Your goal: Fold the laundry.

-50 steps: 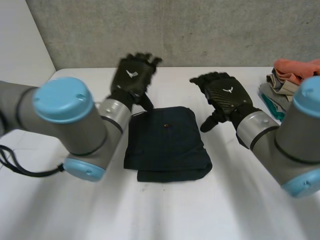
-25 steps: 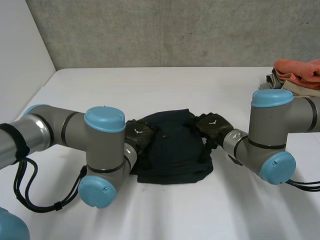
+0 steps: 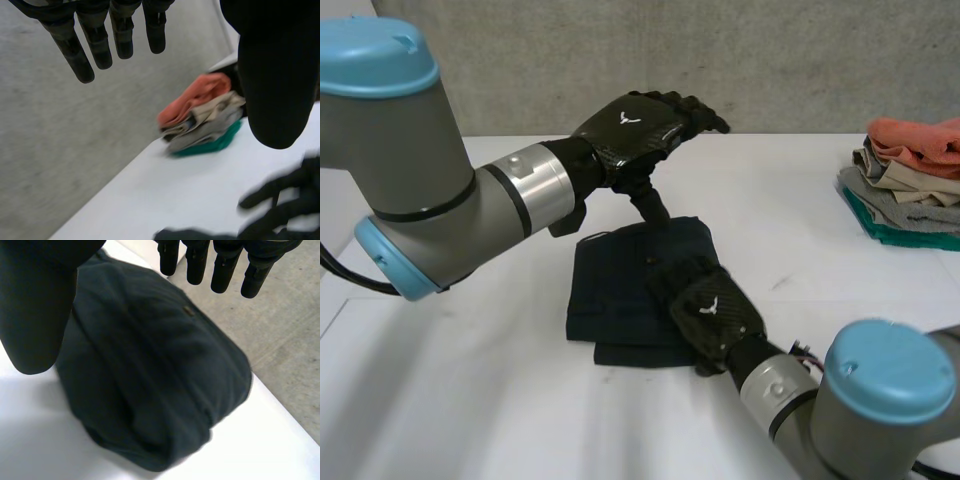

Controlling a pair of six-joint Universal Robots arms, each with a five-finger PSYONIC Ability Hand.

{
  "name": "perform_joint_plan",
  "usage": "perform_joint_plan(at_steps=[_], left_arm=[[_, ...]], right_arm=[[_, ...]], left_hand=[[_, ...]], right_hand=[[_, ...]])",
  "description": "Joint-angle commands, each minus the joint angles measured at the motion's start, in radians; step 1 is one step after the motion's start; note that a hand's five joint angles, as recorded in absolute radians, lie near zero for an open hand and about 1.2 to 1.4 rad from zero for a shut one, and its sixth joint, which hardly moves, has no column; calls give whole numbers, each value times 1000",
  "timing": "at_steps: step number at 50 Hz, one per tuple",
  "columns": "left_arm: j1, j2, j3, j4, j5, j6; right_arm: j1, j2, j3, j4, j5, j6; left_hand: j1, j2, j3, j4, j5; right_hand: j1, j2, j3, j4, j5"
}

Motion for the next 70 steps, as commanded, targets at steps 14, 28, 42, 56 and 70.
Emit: perform_joint_plan(at_steps=[14,28,42,56,70], left_arm=[[-4,-27,6,-20,35,-63],[3,-18,-19,6,29,-65],[29,73,-10,97,-53,-73],[3,73,-40,100,-50,-73],[-32,48,-68,101,-50,-68]], right_arm=[[6,223,-141,-208,81,-38],[-2,257,-287,-205,76,-4],[-255,94,-555,-226,-92,259],[-764,190,-833,-340,-161,635],[-999,592,-899,-438,-437,770]], left_hand=[[54,55,56,51,48],[51,52,53,48,46],[60,61,62,56,54],[63,64,65,59,57],[65,66,68,62,60]], right_hand=[[-12,0,-37,-33,-45],[1208,1221,1184,1187,1175],[1208,1221,1184,1187,1175],[1208,1221,1184,1187,1175],[1208,1221,1184,1187,1175]])
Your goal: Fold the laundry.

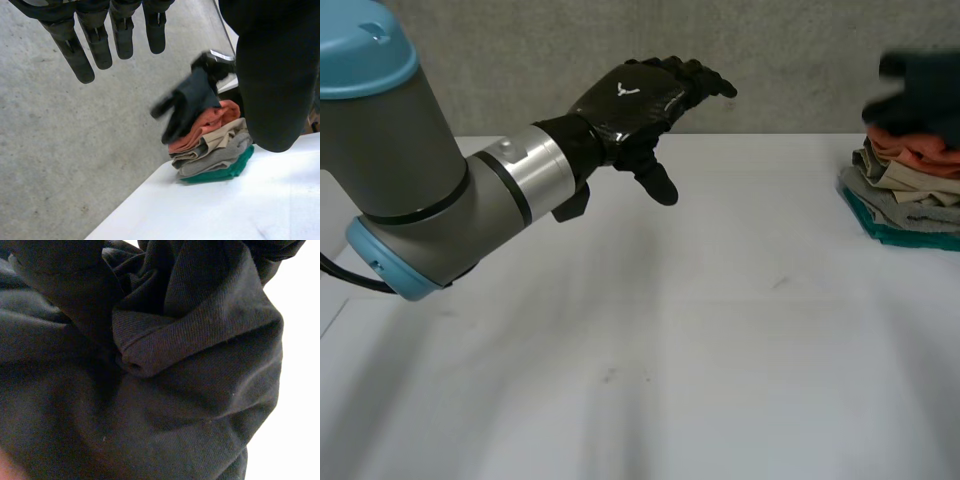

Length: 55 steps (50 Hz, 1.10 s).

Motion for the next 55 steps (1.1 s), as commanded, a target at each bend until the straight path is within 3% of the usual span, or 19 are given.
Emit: perform_joint_plan(at_steps=[1,8,13,15,16,17,19,22,26,30,35,38,41,46,50,55], left_arm=[[-11,-11,-24,1,0,3],[-21,-13,-25,2,0,4],[-35,-11,-27,10,-2,3],[-38,-9,-27,10,-2,3],[-41,-8,-27,10,-2,4],[-41,-8,-27,10,-2,3],[-44,-5,-27,10,-2,3],[-52,-2,-27,13,-2,3],[-61,9,-28,13,-2,3],[-66,15,-30,13,-3,3],[-78,53,-53,16,-2,1],[-78,73,-56,18,-6,0],[-77,96,-56,19,-25,0],[-70,164,-62,19,-173,0],[-41,222,-144,31,-371,17],[46,297,-293,51,-513,50]], right_arm=[[-85,123,48,8,-154,-10],[-134,76,111,6,-252,-18],[-133,20,160,9,-253,-16],[-133,-7,174,23,-245,-13],[-134,-35,194,44,-242,-13],[-134,-55,202,67,-242,-13],[-139,-88,208,159,-239,-18],[-150,-119,205,263,-237,-36],[-213,-168,208,466,-230,-177],[-257,-222,202,662,-129,-436],[-282,-308,157,805,119,-772],[-257,-332,157,796,189,-806],[-178,-423,173,742,237,-741],[-3,-660,351,629,218,-526],[147,-786,519,560,174,-426],[313,-808,682,573,184,-392]], left_hand=[[65,65,68,60,60],[65,65,68,60,60],[65,65,68,60,60],[65,65,68,60,60],[65,65,68,60,60],[65,65,68,60,60],[65,65,68,60,60],[63,62,65,57,57],[60,59,62,54,54],[57,56,59,51,51],[51,50,53,45,45],[51,50,53,45,45],[57,56,59,51,51],[60,59,62,54,54],[-60,-61,-58,-66,-66],[-73,-73,-70,-78,-78]], right_hand=[[339,244,218,198,263],[339,244,218,198,263],[339,244,218,198,263],[-150,-245,-271,-292,-226],[-574,-670,-695,-716,-650],[-730,-825,-851,-871,-806],[-882,-978,-1004,-1024,-958],[-882,-978,-1004,-1024,-958],[-882,-978,-1004,-1024,-958],[-882,-978,-1004,-1024,-958],[-882,-978,-1004,-1024,-958],[-882,-978,-1004,-1024,-958],[-882,-978,-1004,-1024,-958],[-882,-978,-1004,-1024,-958],[-882,-978,-1004,-1024,-958],[-882,-978,-1004,-1024,-958]])
